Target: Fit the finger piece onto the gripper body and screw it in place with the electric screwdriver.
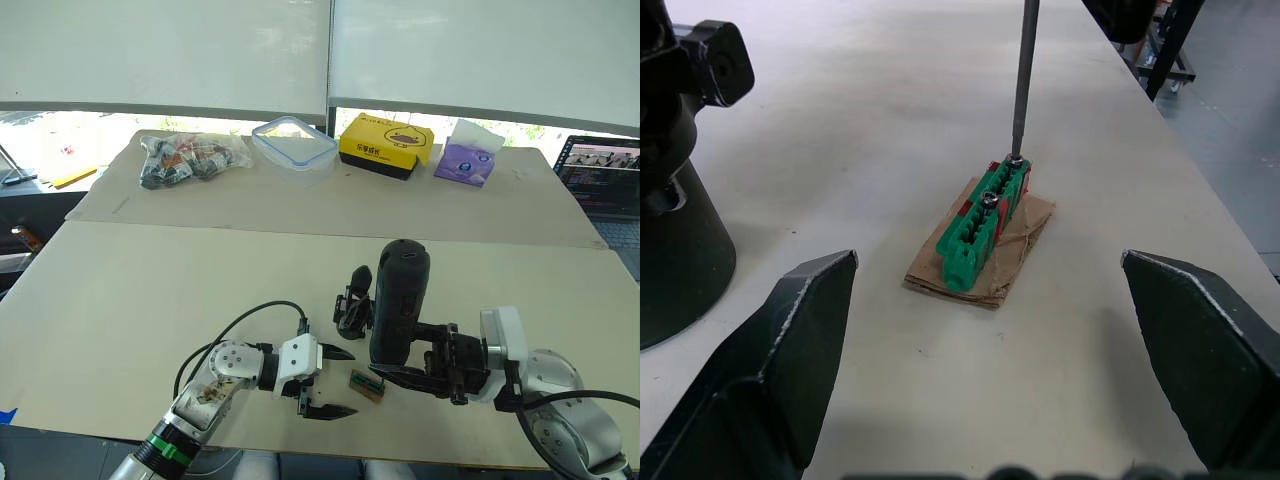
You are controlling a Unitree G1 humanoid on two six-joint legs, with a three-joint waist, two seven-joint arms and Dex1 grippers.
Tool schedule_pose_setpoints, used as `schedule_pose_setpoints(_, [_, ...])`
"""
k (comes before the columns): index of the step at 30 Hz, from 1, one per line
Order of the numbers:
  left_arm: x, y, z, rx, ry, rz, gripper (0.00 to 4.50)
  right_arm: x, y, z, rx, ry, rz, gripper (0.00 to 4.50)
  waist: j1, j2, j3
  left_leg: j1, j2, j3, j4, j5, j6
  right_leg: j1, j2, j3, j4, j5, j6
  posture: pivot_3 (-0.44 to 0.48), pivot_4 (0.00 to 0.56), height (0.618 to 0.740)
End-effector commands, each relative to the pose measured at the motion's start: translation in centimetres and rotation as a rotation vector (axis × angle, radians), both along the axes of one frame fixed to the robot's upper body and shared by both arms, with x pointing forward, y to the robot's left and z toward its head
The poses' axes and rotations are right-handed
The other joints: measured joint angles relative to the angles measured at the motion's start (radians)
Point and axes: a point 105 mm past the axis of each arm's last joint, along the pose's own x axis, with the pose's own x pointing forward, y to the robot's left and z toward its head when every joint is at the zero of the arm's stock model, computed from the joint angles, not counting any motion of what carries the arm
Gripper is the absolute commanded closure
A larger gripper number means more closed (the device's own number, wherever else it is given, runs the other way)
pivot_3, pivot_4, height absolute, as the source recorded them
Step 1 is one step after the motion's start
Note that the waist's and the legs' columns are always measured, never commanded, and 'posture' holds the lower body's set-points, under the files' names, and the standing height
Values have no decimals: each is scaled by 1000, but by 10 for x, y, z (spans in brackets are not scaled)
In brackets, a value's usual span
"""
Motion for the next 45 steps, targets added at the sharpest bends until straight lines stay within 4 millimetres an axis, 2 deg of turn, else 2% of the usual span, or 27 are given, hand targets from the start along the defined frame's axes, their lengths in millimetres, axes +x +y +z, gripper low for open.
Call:
schedule_pose_setpoints(1, [-11,1,-23,53,80,-12,0,-3,-2,10,15,-66,3,2544,0,0,0,0,0,0,0,0,0,0,0,0,0,0,0,0,150,740])
schedule_pose_setpoints(18, [-10,-1,-16,49,76,-11,0,-1,-1,8,13,-75,6,2544,0,0,0,0,0,0,0,0,0,0,0,0,0,0,0,0,150,740])
schedule_pose_setpoints(33, [-10,2,-21,57,78,-13,0,-3,1,3,23,-78,3,2544,-1,0,-3,0,0,0,0,0,0,0,0,0,0,-3,-5,0,150,740])
schedule_pose_setpoints(39, [-10,1,-19,56,73,-16,0,-4,2,5,25,-87,10,2544,-2,1,-6,0,0,0,0,0,0,0,0,0,0,-3,-6,0,150,740])
schedule_pose_setpoints(45, [-6,7,-15,55,65,2,0,-5,2,17,41,-103,27,2544,-2,1,-6,0,0,0,0,0,0,0,0,0,0,-3,-6,0,150,740])
